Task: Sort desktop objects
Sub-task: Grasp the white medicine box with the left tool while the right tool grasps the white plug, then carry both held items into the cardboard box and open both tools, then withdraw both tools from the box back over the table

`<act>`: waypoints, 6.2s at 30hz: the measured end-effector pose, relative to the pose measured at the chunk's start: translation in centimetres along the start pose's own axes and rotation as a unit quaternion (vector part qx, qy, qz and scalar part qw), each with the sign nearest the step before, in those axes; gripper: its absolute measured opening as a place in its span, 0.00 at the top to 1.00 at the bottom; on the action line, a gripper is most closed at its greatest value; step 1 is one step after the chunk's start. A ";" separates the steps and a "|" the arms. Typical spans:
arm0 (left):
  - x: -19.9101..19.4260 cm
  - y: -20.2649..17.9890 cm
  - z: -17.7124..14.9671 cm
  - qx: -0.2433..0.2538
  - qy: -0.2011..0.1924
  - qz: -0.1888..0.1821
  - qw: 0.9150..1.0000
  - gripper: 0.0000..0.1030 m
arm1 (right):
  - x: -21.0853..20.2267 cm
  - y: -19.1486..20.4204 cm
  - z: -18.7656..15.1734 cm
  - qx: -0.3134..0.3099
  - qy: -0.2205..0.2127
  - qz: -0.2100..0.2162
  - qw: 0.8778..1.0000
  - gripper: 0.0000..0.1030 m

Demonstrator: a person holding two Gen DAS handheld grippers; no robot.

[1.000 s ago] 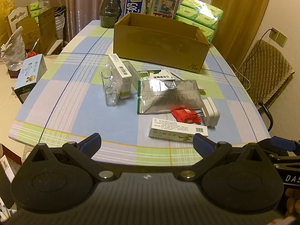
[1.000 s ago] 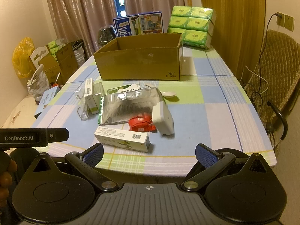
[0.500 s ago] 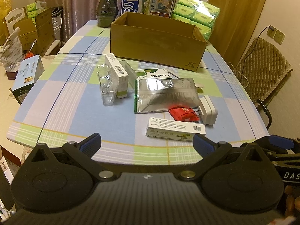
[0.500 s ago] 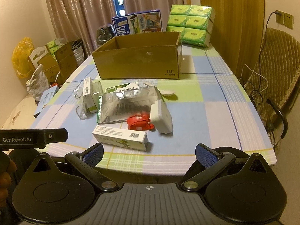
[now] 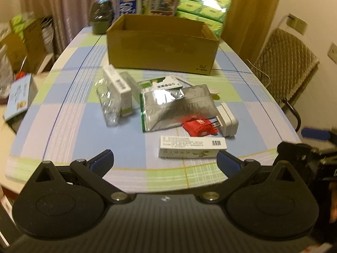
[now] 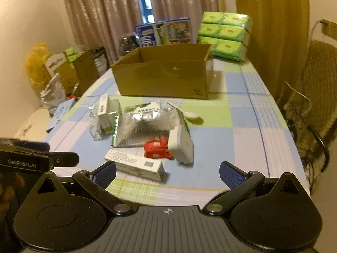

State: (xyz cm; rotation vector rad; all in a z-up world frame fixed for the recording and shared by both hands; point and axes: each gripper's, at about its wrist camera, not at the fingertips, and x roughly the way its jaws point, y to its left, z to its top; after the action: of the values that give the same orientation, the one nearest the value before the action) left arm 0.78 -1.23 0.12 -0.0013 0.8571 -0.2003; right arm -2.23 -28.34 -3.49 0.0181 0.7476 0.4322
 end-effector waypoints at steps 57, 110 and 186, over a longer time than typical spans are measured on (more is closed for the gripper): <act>16.7 -3.1 2.7 0.416 0.128 -0.212 0.875 0.76 | 21.2 -3.7 3.6 -0.437 0.200 0.205 0.853 0.40; 12.6 -5.1 6.5 0.293 0.092 -0.161 0.938 0.79 | 15.3 -7.5 7.4 -0.208 0.160 0.062 0.963 0.39; 20.2 6.9 29.6 0.062 -0.044 -0.001 0.997 0.54 | 25.5 -4.4 26.8 -0.050 -0.028 -0.007 0.998 0.21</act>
State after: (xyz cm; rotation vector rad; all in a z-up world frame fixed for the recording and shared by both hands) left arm 37.04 -0.31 3.83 0.1056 0.7564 -0.2531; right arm 33.73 -18.84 -1.15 -0.0683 0.6700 0.4533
